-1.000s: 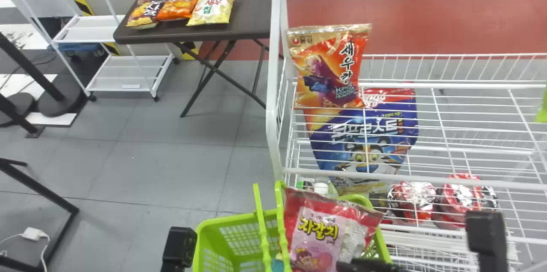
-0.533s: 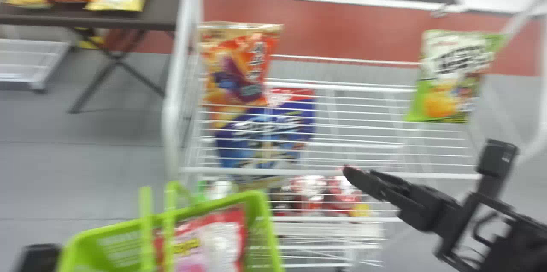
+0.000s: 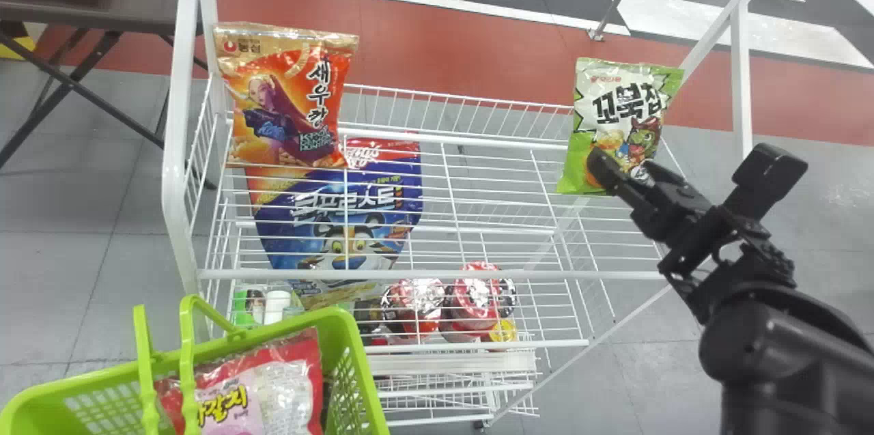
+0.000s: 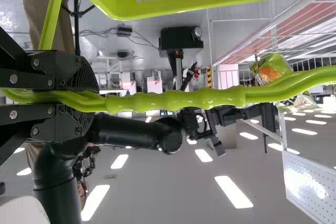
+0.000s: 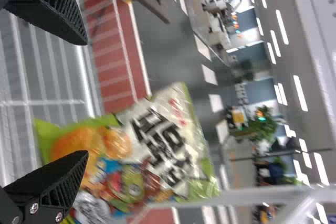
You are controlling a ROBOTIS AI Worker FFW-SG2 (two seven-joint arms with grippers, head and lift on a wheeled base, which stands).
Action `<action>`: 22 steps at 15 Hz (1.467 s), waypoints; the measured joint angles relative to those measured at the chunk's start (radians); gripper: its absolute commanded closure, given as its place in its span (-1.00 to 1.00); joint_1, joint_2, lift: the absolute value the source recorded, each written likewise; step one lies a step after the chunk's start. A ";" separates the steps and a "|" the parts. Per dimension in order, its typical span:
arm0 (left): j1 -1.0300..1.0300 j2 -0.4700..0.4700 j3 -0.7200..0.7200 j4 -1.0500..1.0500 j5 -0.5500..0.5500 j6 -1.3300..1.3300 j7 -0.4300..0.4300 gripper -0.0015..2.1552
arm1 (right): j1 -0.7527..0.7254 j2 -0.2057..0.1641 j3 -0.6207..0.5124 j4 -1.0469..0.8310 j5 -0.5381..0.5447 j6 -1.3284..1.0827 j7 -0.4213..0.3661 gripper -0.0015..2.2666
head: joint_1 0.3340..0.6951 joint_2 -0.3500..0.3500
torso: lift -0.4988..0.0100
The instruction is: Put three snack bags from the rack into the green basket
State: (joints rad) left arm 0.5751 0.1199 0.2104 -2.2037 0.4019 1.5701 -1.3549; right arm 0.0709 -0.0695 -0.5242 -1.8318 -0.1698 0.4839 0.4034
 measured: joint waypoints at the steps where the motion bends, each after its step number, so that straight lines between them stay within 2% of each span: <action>1: 0.000 0.001 -0.003 0.001 0.000 0.000 -0.001 0.99 | -0.040 -0.002 0.000 0.053 0.040 -0.029 -0.027 -0.93 | 1.00 -1.00 | 0.96; 3: -0.001 0.003 -0.011 0.001 0.000 0.000 -0.001 0.99 | -0.094 -0.003 0.008 0.127 0.100 -0.044 -0.106 -0.91 | 1.00 -1.00 | 0.96; 4: -0.003 0.005 -0.015 0.003 0.000 0.000 -0.001 0.99 | -0.118 -0.003 0.014 0.161 0.131 -0.045 -0.135 -0.82 | 1.00 -1.00 | 0.96; 6: -0.006 0.007 -0.016 0.009 0.000 0.000 -0.004 0.99 | -0.171 -0.006 0.033 0.233 0.178 -0.043 -0.143 -0.53 | 1.00 -1.00 | 0.96; 7: -0.006 0.007 -0.016 0.011 0.000 0.000 -0.008 0.99 | -0.191 -0.009 0.046 0.264 0.191 -0.040 -0.141 -0.20 | 1.00 -1.00 | 0.96; 9: -0.003 0.006 -0.014 0.013 0.000 0.000 -0.014 0.99 | -0.208 -0.015 0.072 0.291 0.199 -0.026 -0.132 0.67 | 1.00 -1.00 | 0.96; 10: -0.001 0.006 -0.011 0.014 0.001 0.000 -0.015 0.99 | -0.209 -0.016 0.080 0.293 0.199 -0.020 -0.134 0.89 | 1.00 -1.00 | 0.96; 11: 0.001 0.006 -0.009 0.015 0.001 0.000 -0.015 0.99 | -0.209 -0.016 0.087 0.294 0.199 -0.006 -0.138 0.98 | 1.00 -1.00 | 0.96; 18: 0.003 0.007 -0.008 0.015 0.002 0.000 -0.015 0.99 | -0.165 -0.015 0.076 0.243 0.180 0.012 -0.127 0.99 | 1.00 -1.00 | 0.96; 22: 0.001 0.009 -0.004 0.015 0.003 0.000 -0.015 0.99 | -0.018 -0.009 0.088 0.029 0.067 0.031 -0.096 0.99 | 1.00 -1.00 | 0.96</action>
State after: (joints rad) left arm 0.5761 0.1288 0.2068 -2.1890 0.4050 1.5701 -1.3698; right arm 0.0529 -0.0788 -0.4358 -1.8032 -0.1031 0.5152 0.3076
